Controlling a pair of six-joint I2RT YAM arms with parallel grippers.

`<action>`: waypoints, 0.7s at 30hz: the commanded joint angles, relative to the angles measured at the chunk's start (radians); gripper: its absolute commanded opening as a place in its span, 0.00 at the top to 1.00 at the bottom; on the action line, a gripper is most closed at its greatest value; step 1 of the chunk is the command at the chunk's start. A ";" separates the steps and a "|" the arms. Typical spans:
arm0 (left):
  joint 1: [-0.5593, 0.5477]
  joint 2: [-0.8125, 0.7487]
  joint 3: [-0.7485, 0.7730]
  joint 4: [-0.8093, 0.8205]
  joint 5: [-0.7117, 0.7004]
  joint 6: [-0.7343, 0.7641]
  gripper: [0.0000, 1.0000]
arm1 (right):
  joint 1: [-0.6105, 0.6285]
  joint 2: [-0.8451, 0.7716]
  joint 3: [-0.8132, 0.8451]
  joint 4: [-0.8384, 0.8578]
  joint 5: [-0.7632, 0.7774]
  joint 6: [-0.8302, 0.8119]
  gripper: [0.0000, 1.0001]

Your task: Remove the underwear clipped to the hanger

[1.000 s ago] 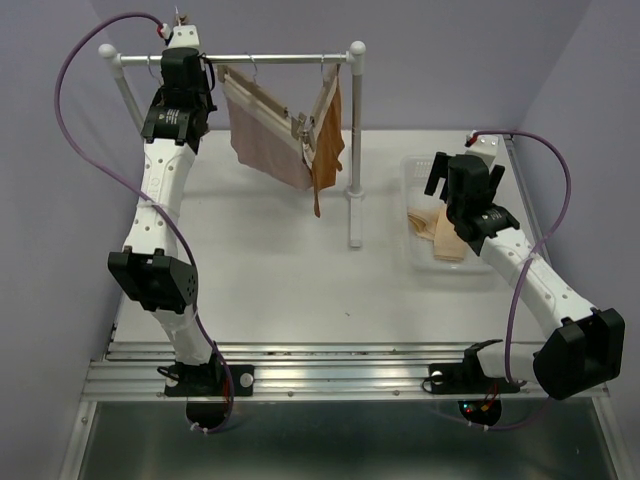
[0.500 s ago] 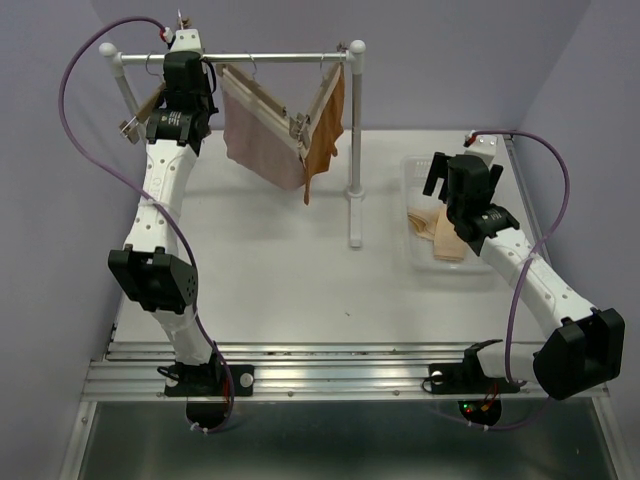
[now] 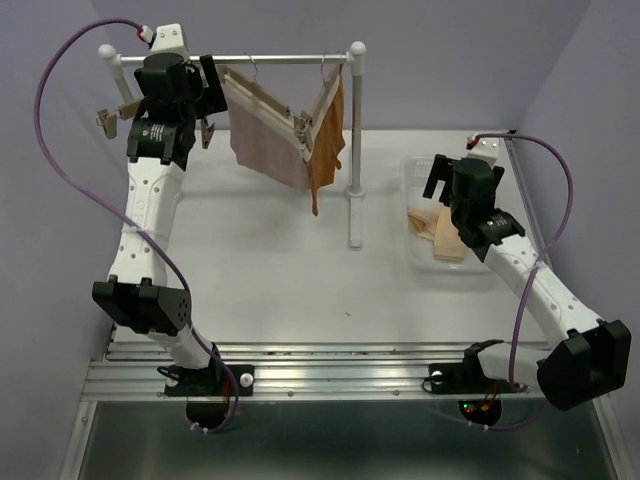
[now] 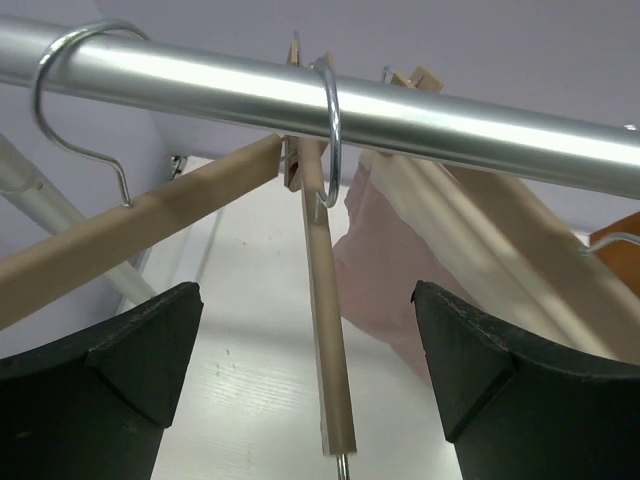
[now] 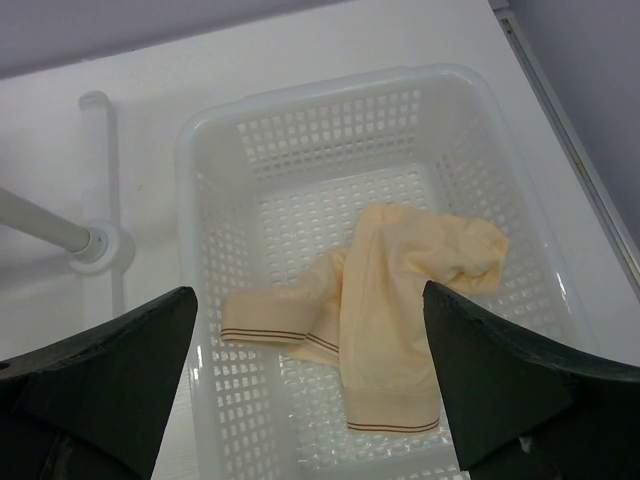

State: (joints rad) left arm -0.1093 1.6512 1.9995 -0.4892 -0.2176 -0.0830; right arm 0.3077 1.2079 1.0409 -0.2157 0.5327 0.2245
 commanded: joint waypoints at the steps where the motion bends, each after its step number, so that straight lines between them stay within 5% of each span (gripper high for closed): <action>1: 0.005 -0.129 -0.037 0.057 0.073 -0.044 0.01 | -0.005 -0.047 -0.013 0.042 -0.020 -0.008 0.00; 12: -0.019 -0.289 -0.130 0.107 0.205 -0.145 0.01 | -0.005 -0.085 -0.031 0.042 -0.039 -0.016 0.00; 21: -0.115 -0.220 -0.081 0.090 0.170 -0.214 0.01 | -0.005 -0.096 -0.041 0.044 -0.050 -0.013 0.00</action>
State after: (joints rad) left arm -0.1905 1.3922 1.8797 -0.4328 -0.0338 -0.2535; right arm 0.3077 1.1378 1.0027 -0.2157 0.4919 0.2234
